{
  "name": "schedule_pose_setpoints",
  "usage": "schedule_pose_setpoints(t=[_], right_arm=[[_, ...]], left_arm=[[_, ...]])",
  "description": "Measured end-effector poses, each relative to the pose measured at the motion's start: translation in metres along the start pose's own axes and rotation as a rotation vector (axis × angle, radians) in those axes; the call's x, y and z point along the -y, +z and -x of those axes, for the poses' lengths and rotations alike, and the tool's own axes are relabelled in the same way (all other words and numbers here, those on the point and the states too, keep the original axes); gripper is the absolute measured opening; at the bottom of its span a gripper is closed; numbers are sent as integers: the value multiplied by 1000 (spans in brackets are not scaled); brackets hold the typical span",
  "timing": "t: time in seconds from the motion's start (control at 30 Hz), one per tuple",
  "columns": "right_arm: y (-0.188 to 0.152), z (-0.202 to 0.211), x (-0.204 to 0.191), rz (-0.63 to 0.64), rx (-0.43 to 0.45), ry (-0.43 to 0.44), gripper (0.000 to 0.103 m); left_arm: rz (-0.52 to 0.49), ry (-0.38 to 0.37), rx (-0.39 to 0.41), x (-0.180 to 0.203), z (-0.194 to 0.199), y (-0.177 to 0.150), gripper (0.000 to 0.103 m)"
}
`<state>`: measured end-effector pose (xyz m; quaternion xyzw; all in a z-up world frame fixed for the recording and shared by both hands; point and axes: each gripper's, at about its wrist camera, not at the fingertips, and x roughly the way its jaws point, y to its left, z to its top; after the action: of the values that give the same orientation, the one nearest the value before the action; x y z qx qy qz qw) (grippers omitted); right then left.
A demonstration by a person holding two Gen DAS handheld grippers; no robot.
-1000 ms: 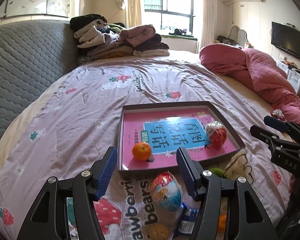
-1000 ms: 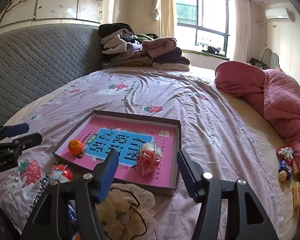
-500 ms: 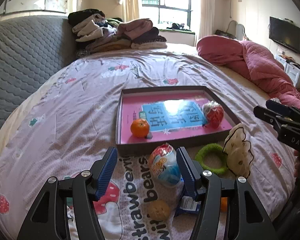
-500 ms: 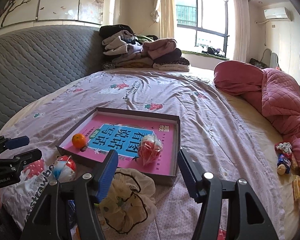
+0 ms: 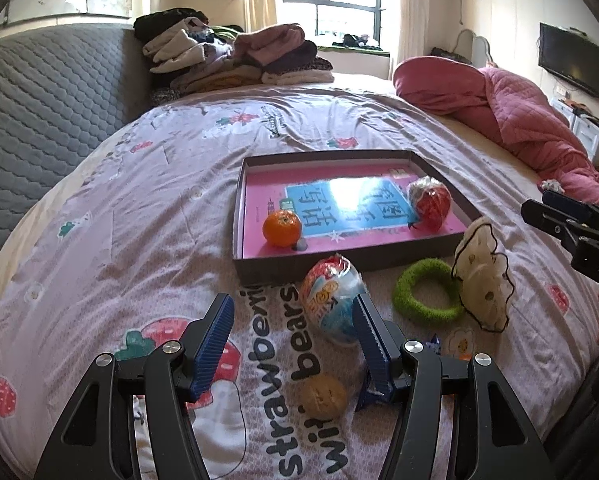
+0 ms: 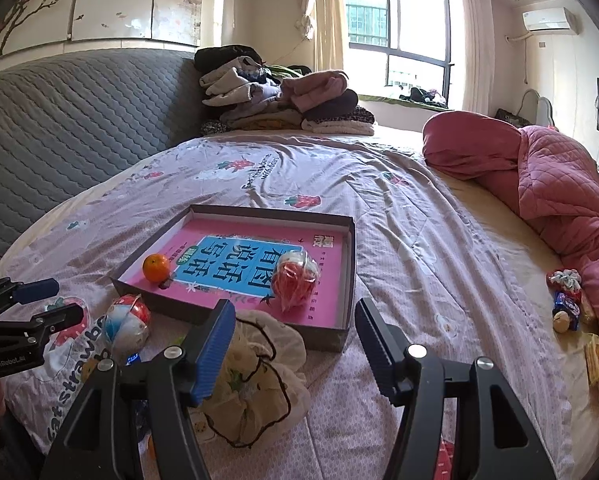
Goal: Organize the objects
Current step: 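Withdraw both open tools from the tray back toward the remaining objects, then position the left tool around the walnut while the right tool approaches the white lace pouch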
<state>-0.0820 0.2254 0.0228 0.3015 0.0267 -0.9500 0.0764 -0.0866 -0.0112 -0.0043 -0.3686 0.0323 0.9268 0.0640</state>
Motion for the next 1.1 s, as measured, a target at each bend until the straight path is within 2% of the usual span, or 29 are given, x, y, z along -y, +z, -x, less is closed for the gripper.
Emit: schedule_pose_setpoints(t=[0.47,1.1], right_arm=[[-23,5,-13,30,-34,13,62],[-42,0,-18,37,-89,17,62]], left_arm=[[-17,24,-50,1,-4,-22,63],[-29,12,-91,7,-2,-42,63]])
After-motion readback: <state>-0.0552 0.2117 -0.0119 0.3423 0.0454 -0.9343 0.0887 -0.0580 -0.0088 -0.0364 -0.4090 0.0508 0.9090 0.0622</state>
